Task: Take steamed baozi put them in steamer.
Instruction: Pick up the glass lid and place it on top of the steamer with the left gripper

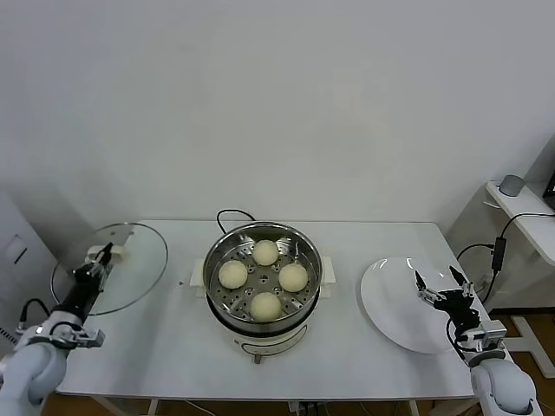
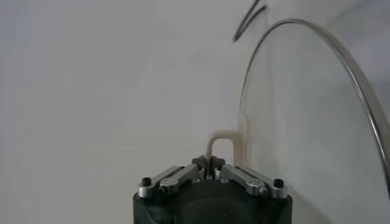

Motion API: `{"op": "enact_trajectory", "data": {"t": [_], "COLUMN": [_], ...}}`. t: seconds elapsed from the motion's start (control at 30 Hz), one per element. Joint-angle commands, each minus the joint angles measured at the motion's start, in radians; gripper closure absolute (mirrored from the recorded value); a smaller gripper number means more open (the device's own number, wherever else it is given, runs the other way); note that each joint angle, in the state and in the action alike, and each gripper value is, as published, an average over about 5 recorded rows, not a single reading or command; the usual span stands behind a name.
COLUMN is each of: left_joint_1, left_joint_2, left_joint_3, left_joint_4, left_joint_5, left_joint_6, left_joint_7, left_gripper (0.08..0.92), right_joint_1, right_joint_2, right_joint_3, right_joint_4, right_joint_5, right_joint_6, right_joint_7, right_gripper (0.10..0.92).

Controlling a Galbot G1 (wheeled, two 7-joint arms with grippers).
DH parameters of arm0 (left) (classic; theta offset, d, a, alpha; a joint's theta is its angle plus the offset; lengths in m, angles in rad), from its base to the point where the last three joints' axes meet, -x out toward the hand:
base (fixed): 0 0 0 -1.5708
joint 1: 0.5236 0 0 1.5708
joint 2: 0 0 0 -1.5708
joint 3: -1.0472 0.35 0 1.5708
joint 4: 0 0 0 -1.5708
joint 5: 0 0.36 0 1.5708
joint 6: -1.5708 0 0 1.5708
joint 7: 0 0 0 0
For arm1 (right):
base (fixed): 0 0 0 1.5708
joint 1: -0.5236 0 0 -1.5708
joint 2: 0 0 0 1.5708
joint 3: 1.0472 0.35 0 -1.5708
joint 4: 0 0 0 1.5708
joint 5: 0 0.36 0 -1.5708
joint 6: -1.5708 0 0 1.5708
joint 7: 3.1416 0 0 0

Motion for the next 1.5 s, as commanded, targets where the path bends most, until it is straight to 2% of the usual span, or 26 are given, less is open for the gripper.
{"op": "enact_trajectory", "data": {"t": [0.03, 0.3, 0.6, 0.8, 1.07, 1.5], "left_joint_1": [0.003, -0.023, -0.102, -0.17, -0.197, -0.212], "left_joint_2": [0.097, 0.141, 0.114, 0.028, -0.054, -0.167], "left_joint_3": [0.042, 0.238, 0.469, 0.564, 0.659, 0.758], "left_joint_4": [-0.242, -0.468, -0.567, -0.539, -0.531, -0.46], "left_joint_5": [-0.127, -0.121, 0.065, 0.2, 0.283, 0.344], "left_joint_6": [0.19, 0.447, 0.697, 0.756, 0.818, 0.816], "left_joint_7": [0.165, 0.289, 0.399, 0.432, 0.455, 0.437], "left_gripper": [0.89, 0.89, 0.89, 0.89, 0.89, 0.89], "right_joint_1": [0.006, 0.014, 0.013, 0.015, 0.011, 0.008], "right_joint_2": [-0.001, -0.005, 0.003, -0.002, -0.011, -0.007], "right_joint_3": [0.0, -0.001, -0.002, -0.008, -0.009, -0.011], "right_joint_4": [0.001, 0.002, 0.0, 0.001, 0.006, 0.006], "right_joint_5": [-0.001, -0.01, -0.031, -0.042, -0.043, -0.045], "right_joint_6": [-0.002, 0.001, 0.007, 0.008, 0.007, 0.008], "right_joint_7": [-0.001, -0.002, -0.005, -0.004, -0.003, -0.005], "right_gripper": [0.203, 0.203, 0.203, 0.203, 0.203, 0.203]}}
